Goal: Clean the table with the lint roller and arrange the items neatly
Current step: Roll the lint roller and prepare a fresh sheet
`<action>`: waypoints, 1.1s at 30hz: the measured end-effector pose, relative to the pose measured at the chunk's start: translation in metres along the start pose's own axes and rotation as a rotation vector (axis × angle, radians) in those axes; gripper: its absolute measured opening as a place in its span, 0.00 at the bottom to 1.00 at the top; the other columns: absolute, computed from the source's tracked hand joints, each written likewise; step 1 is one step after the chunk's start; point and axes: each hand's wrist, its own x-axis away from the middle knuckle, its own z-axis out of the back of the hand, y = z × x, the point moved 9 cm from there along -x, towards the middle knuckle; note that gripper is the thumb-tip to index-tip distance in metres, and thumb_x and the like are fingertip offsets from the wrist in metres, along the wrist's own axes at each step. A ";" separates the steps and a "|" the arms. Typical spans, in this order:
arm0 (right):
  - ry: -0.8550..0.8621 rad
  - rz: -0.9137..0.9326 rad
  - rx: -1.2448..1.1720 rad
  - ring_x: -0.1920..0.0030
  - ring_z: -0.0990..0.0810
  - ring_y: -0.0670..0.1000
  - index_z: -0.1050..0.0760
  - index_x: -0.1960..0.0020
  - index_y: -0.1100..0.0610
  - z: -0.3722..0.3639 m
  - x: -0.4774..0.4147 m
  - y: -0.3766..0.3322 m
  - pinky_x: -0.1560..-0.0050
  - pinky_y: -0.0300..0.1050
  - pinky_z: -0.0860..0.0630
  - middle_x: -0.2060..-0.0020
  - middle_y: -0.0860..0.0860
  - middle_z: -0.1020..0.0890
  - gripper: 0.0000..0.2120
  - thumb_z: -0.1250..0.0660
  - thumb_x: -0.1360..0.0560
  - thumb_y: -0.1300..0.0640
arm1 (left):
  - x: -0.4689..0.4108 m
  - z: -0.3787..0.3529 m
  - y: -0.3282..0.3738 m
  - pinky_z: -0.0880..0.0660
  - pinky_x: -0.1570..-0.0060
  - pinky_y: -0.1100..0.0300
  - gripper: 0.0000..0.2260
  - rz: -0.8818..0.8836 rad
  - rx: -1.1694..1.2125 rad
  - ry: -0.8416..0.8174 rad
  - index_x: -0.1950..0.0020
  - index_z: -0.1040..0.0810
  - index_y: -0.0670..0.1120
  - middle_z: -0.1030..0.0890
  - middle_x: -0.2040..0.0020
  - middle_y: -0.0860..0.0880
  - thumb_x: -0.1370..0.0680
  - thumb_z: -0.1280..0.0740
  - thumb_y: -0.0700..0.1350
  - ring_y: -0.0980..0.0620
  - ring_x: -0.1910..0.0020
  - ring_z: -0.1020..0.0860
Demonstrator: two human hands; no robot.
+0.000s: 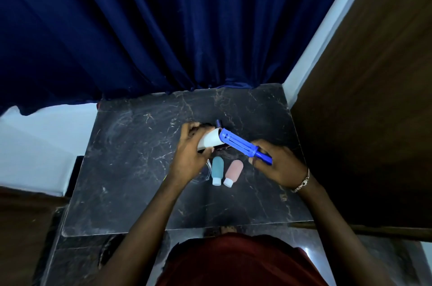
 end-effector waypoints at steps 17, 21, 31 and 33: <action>-0.153 0.005 0.122 0.55 0.17 0.48 0.26 0.37 0.45 0.014 -0.023 -0.016 0.51 0.45 0.19 0.51 0.46 0.15 0.17 0.33 0.25 0.49 | -0.013 -0.002 0.004 0.33 0.28 0.43 0.27 -0.112 -0.241 -0.134 0.27 0.25 0.52 0.24 0.33 0.52 0.26 0.28 0.41 0.47 0.33 0.27; -0.183 0.015 0.124 0.52 0.16 0.50 0.28 0.35 0.45 0.014 -0.027 -0.018 0.49 0.50 0.19 0.49 0.47 0.15 0.18 0.34 0.24 0.47 | -0.016 -0.002 0.007 0.32 0.28 0.46 0.27 -0.125 -0.228 -0.156 0.27 0.26 0.52 0.24 0.33 0.51 0.26 0.28 0.40 0.48 0.32 0.28; -0.169 -0.078 0.116 0.59 0.17 0.50 0.24 0.46 0.51 0.016 -0.034 -0.014 0.55 0.46 0.21 0.61 0.49 0.15 0.15 0.28 0.28 0.46 | -0.023 0.011 0.008 0.32 0.29 0.53 0.28 -0.154 -0.274 -0.159 0.26 0.26 0.55 0.23 0.33 0.54 0.25 0.27 0.42 0.48 0.32 0.29; -0.184 -0.097 0.147 0.58 0.16 0.51 0.22 0.49 0.53 0.015 -0.037 -0.014 0.54 0.47 0.21 0.61 0.49 0.14 0.15 0.26 0.28 0.46 | -0.023 0.012 0.006 0.32 0.30 0.54 0.30 -0.128 -0.262 -0.170 0.25 0.29 0.56 0.24 0.32 0.55 0.25 0.27 0.42 0.50 0.31 0.30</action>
